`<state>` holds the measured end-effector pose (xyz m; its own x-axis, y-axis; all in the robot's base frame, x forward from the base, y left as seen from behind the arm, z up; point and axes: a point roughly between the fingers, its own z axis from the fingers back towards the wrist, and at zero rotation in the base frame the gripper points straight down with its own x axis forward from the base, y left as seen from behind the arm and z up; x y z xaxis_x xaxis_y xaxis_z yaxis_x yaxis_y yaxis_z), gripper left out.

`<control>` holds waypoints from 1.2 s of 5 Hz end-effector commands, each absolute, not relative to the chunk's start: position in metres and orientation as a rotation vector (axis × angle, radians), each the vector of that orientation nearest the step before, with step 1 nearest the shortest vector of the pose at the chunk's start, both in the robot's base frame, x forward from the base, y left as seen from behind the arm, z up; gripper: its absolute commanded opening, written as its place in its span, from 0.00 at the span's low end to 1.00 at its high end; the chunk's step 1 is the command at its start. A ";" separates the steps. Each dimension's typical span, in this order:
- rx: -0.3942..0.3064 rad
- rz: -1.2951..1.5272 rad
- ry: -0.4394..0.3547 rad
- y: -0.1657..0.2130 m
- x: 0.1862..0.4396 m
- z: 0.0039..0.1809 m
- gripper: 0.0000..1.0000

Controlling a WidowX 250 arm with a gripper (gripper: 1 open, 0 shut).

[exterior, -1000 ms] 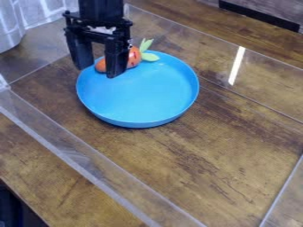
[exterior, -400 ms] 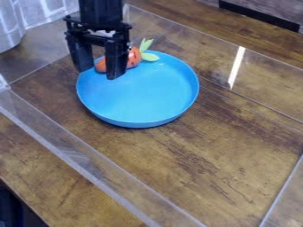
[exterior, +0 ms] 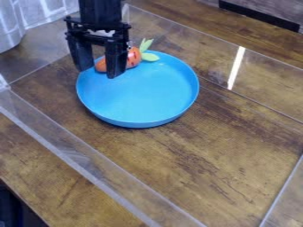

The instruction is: Put the carrot in the blue tray

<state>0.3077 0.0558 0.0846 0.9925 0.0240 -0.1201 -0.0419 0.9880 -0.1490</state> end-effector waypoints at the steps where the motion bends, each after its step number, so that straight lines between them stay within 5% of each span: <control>1: -0.146 0.061 0.064 0.066 0.317 0.096 1.00; 6: -0.146 0.091 0.072 0.074 0.327 0.090 1.00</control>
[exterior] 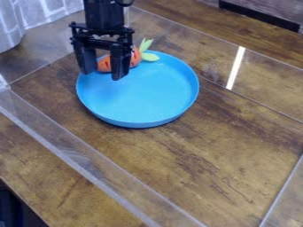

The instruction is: Put the carrot in the blue tray

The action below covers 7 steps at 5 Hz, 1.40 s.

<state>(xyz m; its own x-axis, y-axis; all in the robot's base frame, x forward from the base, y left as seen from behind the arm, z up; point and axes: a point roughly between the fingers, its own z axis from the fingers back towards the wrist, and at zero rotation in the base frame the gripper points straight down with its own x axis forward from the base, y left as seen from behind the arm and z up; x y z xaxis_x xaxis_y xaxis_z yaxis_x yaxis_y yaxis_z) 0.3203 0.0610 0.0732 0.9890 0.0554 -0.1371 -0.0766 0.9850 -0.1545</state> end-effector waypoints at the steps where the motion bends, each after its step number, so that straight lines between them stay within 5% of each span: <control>1: -0.141 0.096 0.072 0.076 0.327 0.091 1.00; 3: -0.145 0.121 0.066 0.081 0.330 0.091 1.00; 7: -0.188 0.107 0.047 0.086 0.312 0.120 1.00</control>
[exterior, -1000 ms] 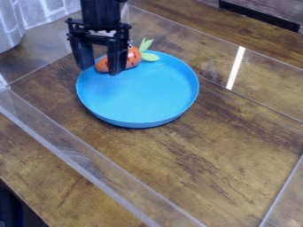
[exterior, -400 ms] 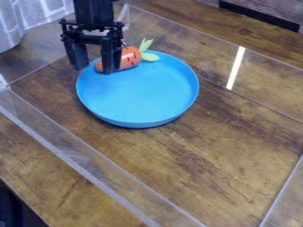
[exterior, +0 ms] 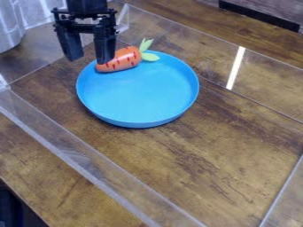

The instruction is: Put the carrot in the blue tray

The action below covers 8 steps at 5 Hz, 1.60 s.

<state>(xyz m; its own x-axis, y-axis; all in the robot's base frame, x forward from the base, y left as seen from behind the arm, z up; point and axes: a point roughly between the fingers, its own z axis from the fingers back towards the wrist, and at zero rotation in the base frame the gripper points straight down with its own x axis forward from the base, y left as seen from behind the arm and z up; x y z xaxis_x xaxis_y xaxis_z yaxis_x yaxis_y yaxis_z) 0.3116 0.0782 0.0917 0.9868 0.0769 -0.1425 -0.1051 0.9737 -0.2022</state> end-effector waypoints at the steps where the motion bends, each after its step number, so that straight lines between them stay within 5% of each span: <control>1: -0.195 0.100 0.050 0.086 0.309 0.119 1.00; 8: -0.243 0.043 0.067 0.077 0.293 0.123 1.00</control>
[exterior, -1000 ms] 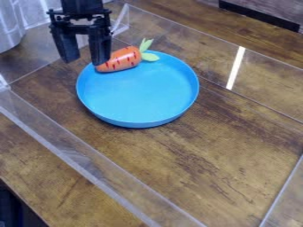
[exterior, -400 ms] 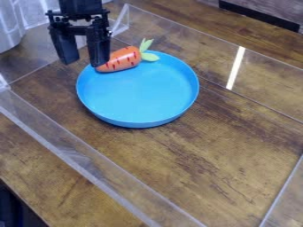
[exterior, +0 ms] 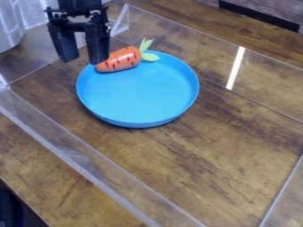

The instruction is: Put the carrot in the blue tray

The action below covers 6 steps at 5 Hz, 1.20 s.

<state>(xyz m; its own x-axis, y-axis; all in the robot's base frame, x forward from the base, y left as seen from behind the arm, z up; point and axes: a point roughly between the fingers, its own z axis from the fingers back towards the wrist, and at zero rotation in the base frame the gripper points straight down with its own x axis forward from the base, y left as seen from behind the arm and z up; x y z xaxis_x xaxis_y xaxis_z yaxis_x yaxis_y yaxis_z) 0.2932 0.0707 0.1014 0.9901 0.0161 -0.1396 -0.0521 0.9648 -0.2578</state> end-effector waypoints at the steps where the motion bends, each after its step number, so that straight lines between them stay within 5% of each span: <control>1: -0.250 0.033 0.073 0.075 0.291 0.124 1.00; 6: -0.288 -0.007 0.100 0.066 0.285 0.129 1.00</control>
